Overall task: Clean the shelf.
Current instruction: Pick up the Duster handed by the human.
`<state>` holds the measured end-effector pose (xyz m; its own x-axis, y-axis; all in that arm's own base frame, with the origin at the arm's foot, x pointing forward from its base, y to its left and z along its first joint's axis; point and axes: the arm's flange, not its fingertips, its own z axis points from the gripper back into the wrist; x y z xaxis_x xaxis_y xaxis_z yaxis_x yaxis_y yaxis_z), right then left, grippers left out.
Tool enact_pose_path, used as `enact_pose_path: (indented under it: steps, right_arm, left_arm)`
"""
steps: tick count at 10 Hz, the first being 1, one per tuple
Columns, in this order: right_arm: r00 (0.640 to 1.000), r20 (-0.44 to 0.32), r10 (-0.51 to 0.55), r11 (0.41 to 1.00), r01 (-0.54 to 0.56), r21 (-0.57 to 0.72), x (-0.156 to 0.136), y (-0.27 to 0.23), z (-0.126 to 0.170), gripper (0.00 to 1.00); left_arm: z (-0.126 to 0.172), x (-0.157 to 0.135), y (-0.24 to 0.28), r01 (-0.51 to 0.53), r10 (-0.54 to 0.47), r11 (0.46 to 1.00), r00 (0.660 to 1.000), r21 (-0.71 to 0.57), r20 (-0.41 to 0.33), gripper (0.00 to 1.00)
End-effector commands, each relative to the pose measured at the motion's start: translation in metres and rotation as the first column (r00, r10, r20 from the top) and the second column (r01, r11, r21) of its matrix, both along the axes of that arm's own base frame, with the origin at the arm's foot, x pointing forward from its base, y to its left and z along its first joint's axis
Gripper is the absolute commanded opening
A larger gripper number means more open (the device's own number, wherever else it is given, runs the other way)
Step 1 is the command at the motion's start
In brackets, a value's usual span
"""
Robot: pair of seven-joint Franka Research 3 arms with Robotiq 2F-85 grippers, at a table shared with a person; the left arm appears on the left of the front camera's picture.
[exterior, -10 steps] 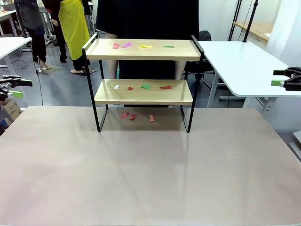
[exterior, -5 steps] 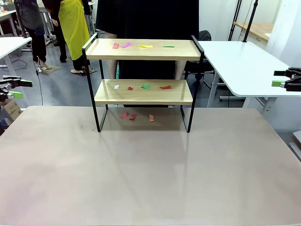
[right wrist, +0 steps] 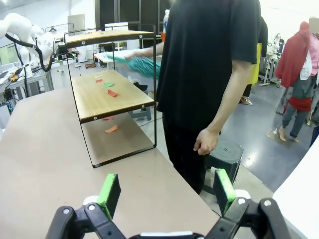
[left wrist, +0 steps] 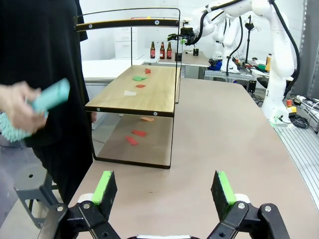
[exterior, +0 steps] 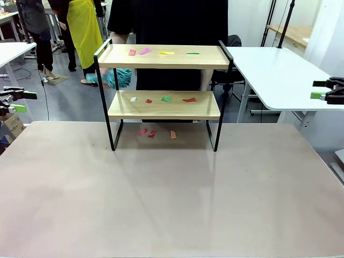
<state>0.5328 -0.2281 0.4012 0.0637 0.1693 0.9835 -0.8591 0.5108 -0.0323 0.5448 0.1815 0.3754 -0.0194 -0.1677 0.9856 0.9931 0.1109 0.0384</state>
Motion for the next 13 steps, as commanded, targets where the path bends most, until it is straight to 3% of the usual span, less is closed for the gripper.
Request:
enact_pose_path:
  steps: [1, 13]
  right_arm:
    - [1.0, 0.005, 0.0, 1.0, 0.0, 0.003, 0.0013, 0.0021, 0.0014, 1.0]
    - [1.0, 0.005, 0.0, 1.0, 0.0, 0.003, 0.0013, 0.0021, 0.0014, 1.0]
  left_arm:
    - [0.0018, 0.0002, -0.0007, 0.0, 0.0, 1.0, 1.0, -0.001, 0.004, 1.0]
    - [0.0018, 0.0002, -0.0007, 0.0, 0.0, 1.0, 1.0, -0.001, 0.004, 1.0]
